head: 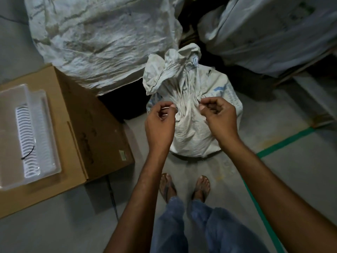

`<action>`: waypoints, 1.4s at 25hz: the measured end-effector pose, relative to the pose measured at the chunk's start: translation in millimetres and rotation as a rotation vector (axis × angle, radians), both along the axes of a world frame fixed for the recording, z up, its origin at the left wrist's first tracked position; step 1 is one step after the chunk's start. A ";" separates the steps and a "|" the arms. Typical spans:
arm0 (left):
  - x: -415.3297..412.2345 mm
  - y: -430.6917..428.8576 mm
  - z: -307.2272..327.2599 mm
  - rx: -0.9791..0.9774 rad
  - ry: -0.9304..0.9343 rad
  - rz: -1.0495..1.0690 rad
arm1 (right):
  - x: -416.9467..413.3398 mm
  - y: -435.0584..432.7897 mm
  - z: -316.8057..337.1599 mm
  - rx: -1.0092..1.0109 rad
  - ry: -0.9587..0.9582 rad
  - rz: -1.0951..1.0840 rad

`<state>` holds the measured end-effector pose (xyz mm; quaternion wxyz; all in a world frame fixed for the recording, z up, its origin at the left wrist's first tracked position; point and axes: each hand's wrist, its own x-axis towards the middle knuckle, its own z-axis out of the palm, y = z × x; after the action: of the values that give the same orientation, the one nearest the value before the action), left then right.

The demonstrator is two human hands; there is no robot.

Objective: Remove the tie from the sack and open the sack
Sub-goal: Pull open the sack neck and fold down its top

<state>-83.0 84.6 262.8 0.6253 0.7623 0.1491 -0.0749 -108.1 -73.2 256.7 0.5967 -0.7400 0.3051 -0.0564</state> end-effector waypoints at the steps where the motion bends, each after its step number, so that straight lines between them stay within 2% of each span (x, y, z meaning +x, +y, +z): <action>1: 5.8 -3.5 -9.0 -0.016 0.012 -0.012 | 1.7 -5.7 -11.3 0.016 0.008 -0.028; 6: 32.6 -19.5 -62.3 0.001 0.059 -0.036 | 17.2 -26.9 -59.4 0.026 -0.006 -0.073; 9: 64.2 -29.4 -100.7 0.048 0.094 0.062 | 38.8 -38.0 -89.0 0.040 0.025 -0.037; 13: 107.6 -42.5 -130.7 -0.296 0.383 0.277 | 88.0 -40.6 -117.8 0.108 0.053 0.035; 15: 122.9 -43.6 -140.2 -0.365 0.426 0.353 | 112.6 -36.4 -125.2 0.168 0.060 0.070; 17: 132.8 -39.9 -155.4 -0.388 0.387 0.370 | 130.6 -33.3 -137.1 0.128 0.058 0.089; 18: 135.6 -37.9 -167.4 -0.361 0.350 0.353 | 136.4 -32.5 -145.0 0.069 0.059 0.098; 23: 127.1 -32.4 -210.2 0.038 0.134 0.274 | 142.2 -19.9 -174.2 -0.283 0.041 0.185; 28: 130.8 -20.9 -189.7 0.263 -0.173 0.213 | 166.5 9.3 -156.3 -0.360 -0.114 0.202; 32: 151.8 -9.1 -183.5 0.379 -0.126 0.037 | 176.8 15.2 -148.0 -0.306 -0.048 0.155; 33: 152.1 -8.1 -186.0 0.359 -0.104 0.063 | 176.4 9.9 -150.0 -0.294 0.007 0.107; 35: 143.5 -8.5 -197.3 0.281 -0.027 0.255 | 171.4 -5.4 -159.6 -0.298 0.127 0.012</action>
<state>60.5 76.1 65.4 0.5191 0.8180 0.2451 0.0368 63.2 -78.5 97.1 0.4600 -0.8243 0.3262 -0.0506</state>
